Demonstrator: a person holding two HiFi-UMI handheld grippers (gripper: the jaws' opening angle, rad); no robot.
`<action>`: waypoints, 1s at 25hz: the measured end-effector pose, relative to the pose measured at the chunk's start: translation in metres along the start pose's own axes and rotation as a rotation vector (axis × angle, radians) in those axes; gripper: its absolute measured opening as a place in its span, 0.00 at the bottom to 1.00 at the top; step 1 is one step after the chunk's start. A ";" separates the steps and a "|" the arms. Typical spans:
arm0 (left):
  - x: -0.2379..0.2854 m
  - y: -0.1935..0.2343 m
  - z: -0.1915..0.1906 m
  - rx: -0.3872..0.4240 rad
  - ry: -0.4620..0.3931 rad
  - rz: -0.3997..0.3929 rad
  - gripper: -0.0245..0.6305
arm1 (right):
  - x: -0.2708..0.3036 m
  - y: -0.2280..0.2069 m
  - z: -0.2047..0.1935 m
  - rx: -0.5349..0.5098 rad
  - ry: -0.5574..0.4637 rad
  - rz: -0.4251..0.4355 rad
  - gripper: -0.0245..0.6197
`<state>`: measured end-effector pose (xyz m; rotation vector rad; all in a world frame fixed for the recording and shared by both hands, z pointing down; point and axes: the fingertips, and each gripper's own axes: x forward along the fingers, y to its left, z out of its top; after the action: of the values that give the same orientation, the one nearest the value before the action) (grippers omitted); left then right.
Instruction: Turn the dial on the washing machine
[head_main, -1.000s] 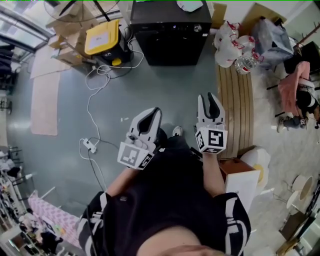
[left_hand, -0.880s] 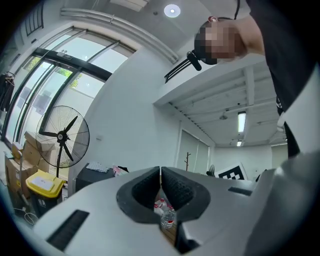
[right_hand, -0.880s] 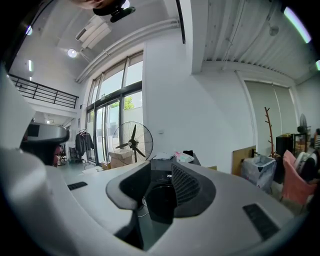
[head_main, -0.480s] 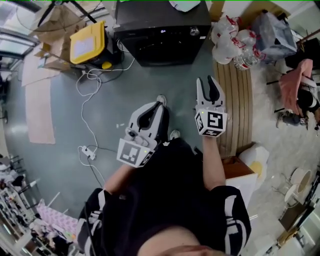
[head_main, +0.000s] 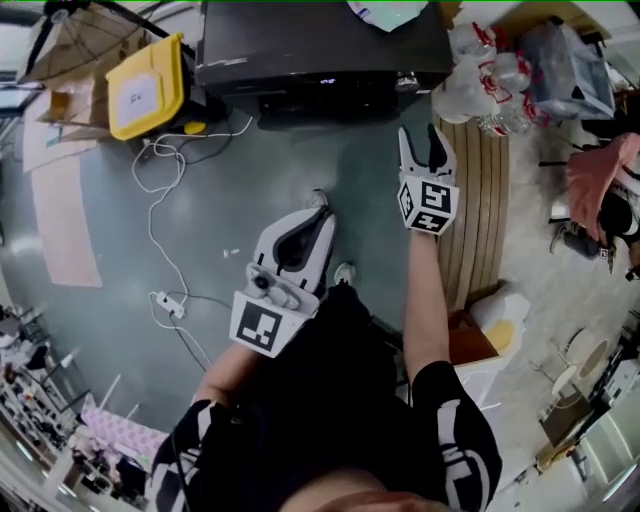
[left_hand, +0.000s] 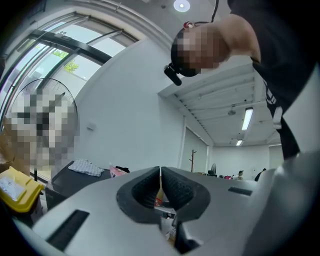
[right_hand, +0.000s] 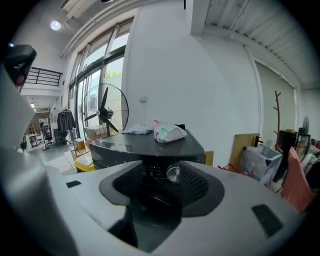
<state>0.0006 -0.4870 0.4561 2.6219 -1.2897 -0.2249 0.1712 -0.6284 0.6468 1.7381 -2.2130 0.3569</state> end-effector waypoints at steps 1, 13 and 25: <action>0.010 0.016 -0.016 -0.006 0.002 0.001 0.08 | 0.031 -0.005 -0.019 -0.007 0.016 0.000 0.43; 0.064 0.078 -0.119 -0.087 0.061 -0.020 0.08 | 0.191 -0.059 -0.100 -0.168 0.057 -0.043 0.52; 0.070 0.085 -0.131 -0.102 0.081 -0.014 0.08 | 0.197 -0.065 -0.107 0.361 0.023 0.074 0.49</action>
<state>0.0081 -0.5776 0.6008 2.5275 -1.2019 -0.1802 0.2001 -0.7800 0.8220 1.8105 -2.3102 0.8348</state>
